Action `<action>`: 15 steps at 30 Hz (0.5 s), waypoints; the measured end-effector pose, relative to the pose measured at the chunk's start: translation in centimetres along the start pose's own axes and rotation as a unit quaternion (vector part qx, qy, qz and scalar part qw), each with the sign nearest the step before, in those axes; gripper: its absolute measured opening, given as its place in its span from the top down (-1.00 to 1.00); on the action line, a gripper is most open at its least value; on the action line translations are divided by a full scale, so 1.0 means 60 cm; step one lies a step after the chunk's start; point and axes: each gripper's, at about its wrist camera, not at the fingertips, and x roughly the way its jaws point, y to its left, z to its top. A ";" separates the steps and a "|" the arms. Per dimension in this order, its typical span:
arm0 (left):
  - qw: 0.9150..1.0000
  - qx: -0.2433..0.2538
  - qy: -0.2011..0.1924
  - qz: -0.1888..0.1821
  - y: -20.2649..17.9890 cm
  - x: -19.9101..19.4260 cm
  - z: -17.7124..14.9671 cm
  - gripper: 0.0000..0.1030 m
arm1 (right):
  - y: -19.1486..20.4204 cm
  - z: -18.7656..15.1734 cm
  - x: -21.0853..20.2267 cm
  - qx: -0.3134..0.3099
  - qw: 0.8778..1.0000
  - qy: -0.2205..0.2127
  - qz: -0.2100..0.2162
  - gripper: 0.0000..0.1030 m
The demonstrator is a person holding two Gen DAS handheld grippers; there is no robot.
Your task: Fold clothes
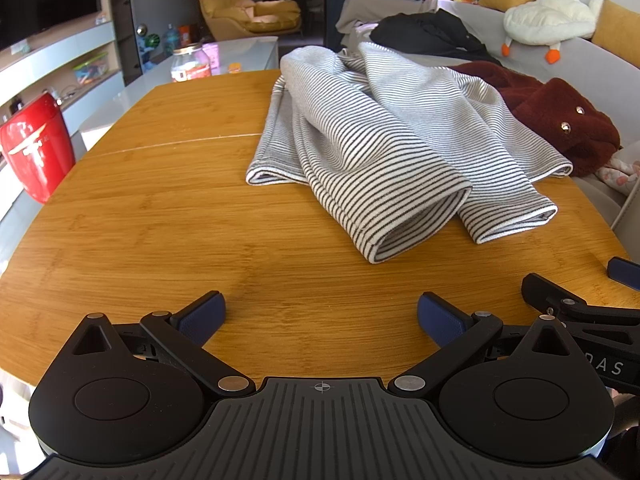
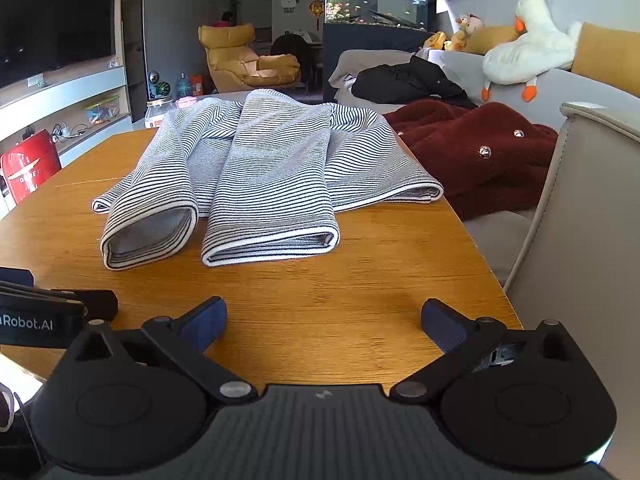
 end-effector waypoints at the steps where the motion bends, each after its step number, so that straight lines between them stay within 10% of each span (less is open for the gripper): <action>1: 1.000 0.000 0.000 0.000 0.000 0.000 0.000 -1.00 | 0.000 0.000 0.000 -0.001 1.000 -0.001 0.000 -1.00; 15: 1.000 -0.001 -0.001 0.000 0.001 0.000 0.000 -1.00 | -0.002 -0.001 -0.003 -0.003 1.000 -0.004 0.006 -1.00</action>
